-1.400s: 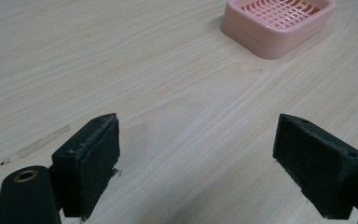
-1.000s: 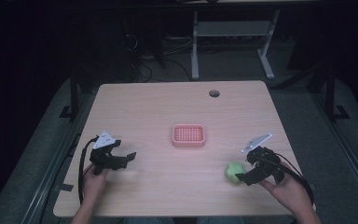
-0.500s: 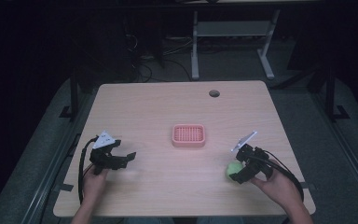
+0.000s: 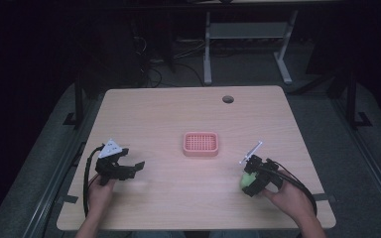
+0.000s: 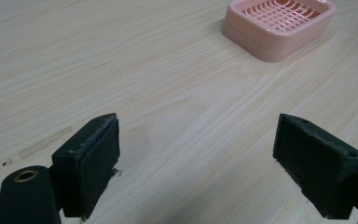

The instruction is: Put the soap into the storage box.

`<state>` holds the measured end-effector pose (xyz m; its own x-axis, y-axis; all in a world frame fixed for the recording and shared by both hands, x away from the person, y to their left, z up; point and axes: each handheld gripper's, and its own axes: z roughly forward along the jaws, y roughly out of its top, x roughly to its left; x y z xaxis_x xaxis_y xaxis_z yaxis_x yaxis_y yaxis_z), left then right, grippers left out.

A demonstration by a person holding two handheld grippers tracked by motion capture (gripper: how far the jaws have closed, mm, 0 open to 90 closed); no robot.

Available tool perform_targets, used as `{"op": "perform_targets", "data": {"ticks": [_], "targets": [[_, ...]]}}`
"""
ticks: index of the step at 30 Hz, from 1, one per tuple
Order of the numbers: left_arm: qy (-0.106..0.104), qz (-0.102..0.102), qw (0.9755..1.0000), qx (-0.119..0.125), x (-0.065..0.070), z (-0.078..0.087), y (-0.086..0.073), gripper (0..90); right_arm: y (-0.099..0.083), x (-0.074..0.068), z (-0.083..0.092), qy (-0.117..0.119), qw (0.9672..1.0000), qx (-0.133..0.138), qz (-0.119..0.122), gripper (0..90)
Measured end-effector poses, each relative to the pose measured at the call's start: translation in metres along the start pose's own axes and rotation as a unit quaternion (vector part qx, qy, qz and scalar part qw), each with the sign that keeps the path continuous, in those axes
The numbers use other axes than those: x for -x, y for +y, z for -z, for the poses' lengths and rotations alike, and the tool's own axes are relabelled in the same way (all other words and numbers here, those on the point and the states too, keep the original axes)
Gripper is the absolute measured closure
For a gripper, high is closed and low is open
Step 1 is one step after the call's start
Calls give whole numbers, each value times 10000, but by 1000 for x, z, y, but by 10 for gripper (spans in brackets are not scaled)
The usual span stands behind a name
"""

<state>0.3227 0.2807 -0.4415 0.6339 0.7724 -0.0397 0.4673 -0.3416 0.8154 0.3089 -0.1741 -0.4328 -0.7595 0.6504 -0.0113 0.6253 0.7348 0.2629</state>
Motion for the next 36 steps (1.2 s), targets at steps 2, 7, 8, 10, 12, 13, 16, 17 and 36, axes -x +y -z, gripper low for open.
{"op": "perform_targets", "data": {"ticks": [2,7,8,10,12,13,16,17,36], "targets": [[1,5,10000,13,0,0,0,143,1,0,-2,19,10000,-49,-38,165],[4,9,10000,26,0,0,0,144,2,0,-8,47,9998,-179,-39,199],[5,9,10000,26,0,0,0,144,3,0,-8,61,9998,-194,-47,209],[8,8,10000,27,0,0,0,144,3,0,-9,57,9998,-204,-37,209],[5,4,10000,29,0,0,0,144,3,0,-10,46,9998,-213,-46,216],[3,15,10000,30,0,0,0,144,3,0,-10,67,9997,-215,-52,217],[9,12,10000,26,0,1,0,144,3,1,-11,79,9996,-242,-72,224],[9,12,10000,26,0,1,0,144,3,1,-11,79,9996,-242,-72,224],[4,8,10000,24,0,1,0,143,3,3,-12,128,9994,-325,-90,255]]}}
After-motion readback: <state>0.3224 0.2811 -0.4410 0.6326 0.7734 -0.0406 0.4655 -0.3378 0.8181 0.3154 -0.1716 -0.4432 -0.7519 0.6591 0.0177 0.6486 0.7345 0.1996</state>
